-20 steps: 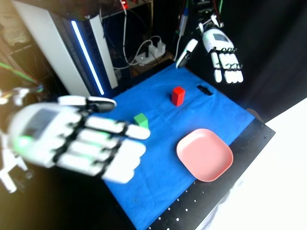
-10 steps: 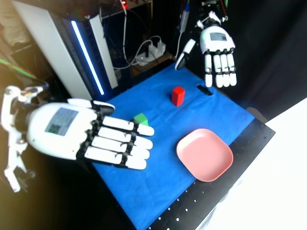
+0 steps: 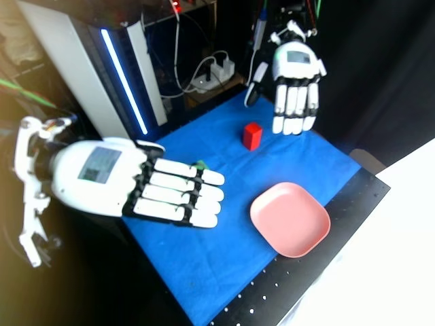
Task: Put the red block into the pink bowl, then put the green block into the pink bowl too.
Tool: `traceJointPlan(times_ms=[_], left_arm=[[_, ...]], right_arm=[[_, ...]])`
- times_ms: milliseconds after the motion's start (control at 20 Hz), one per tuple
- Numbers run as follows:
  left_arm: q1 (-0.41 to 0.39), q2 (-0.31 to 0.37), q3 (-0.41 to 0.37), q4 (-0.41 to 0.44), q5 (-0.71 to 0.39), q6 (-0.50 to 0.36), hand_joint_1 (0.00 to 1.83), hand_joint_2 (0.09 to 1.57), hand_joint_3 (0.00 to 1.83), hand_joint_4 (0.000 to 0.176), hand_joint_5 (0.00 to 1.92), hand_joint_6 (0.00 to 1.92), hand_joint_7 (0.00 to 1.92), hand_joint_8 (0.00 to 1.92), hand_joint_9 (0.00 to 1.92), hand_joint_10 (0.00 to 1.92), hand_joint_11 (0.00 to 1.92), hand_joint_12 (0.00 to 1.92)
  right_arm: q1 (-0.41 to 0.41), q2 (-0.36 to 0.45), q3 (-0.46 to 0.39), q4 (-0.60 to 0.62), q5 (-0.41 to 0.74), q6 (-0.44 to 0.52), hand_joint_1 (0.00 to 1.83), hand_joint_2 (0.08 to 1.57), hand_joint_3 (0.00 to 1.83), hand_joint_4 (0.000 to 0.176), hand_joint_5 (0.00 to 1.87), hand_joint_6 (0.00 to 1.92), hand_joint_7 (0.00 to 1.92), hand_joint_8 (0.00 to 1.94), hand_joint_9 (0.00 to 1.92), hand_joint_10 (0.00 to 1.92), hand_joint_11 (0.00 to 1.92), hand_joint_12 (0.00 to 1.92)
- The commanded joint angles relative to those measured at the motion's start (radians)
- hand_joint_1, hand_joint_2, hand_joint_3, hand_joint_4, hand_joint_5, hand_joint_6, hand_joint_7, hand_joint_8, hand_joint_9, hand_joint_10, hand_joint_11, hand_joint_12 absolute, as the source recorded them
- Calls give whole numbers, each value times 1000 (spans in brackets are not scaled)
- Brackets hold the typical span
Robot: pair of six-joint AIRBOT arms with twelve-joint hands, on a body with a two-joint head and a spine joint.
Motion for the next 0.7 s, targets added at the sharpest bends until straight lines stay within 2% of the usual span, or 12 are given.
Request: traceJointPlan(times_ms=[0, 50, 100, 150, 300, 350, 400, 450, 500, 550, 650], left_arm=[[-16, -11, 3, -22, -129, -4, 691, 872, 0, 0, 402, 0, 496, 0, 520, 1, 251, 719], [-19, -18, 7, -22, -130, -10, 636, 861, 0, 0, 406, 1, 531, 2, 569, 10, 210, 846], [-20, -29, 11, -21, -130, -15, 636, 861, 0, 0, 406, 1, 531, 2, 569, 10, 210, 846], [-20, -39, 13, -20, -128, -15, 630, 867, 0, 0, 426, 2, 553, 2, 591, 8, 148, 932], [-21, -65, 21, -17, -126, -15, 680, 868, 0, 0, 460, 6, 586, 5, 589, 3, 127, 907], [-22, -73, 22, -17, -129, -16, 707, 870, 0, 0, 462, 5, 577, 0, 579, 0, 124, 898], [-22, -78, 23, -18, -133, -18, 743, 868, 0, 0, 481, 5, 595, 2, 588, 2, 99, 949], [-23, -85, 25, -20, -137, -19, 758, 866, 0, 0, 489, 6, 599, 2, 600, 7, 108, 969], [-25, -94, 28, -22, -139, -20, 764, 868, 0, 0, 487, 3, 582, 1, 592, 2, 96, 1006], [-26, -101, 30, -22, -139, -21, 768, 871, 0, 0, 492, 2, 585, 1, 602, 4, 74, 1052], [-28, -113, 34, -22, -140, -23, 833, 880, 1, 0, 516, 2, 617, 2, 639, 8, 164, 1028]], right_arm=[[17, -6, 2, 26, 103, 3, 230, 832, 0, 63, 0, 0, 0, 0, 0, 0, 6, 7], [17, -8, 3, 26, 103, 3, 290, 814, 0, 59, 0, 0, 0, 0, 0, 0, 2, 1], [17, -14, 5, 25, 103, 3, 290, 814, 0, 59, 0, 0, 0, 0, 0, 0, 2, 1], [17, -17, 5, 25, 103, 3, 289, 809, 0, 53, 0, 0, 0, 0, 0, 0, 4, 2], [17, -18, 6, 25, 101, 3, 310, 830, 0, 41, 0, 0, 9, 3, 0, 0, 19, 10], [17, -18, 6, 25, 101, 3, 325, 826, 0, 33, 0, 0, 23, 8, 0, 0, 23, 13], [17, -19, 6, 26, 100, 3, 271, 848, 0, 5, 0, 0, 28, 8, 2, 1, 76, 42], [17, -20, 6, 26, 100, 3, 273, 833, 3, 0, 0, 0, 41, 1, 6, 0, 14, 246], [17, -22, 6, 26, 99, 3, 280, 818, 0, 26, 0, 0, 39, 0, 0, 0, 2, 290], [17, -23, 6, 26, 99, 3, 255, 813, 0, 24, 0, 0, 61, 2, 26, 5, 0, 468], [17, -25, 6, 26, 99, 3, 215, 824, 3, 32, 0, 0, 44, 1, 2, 1, 0, 370]])
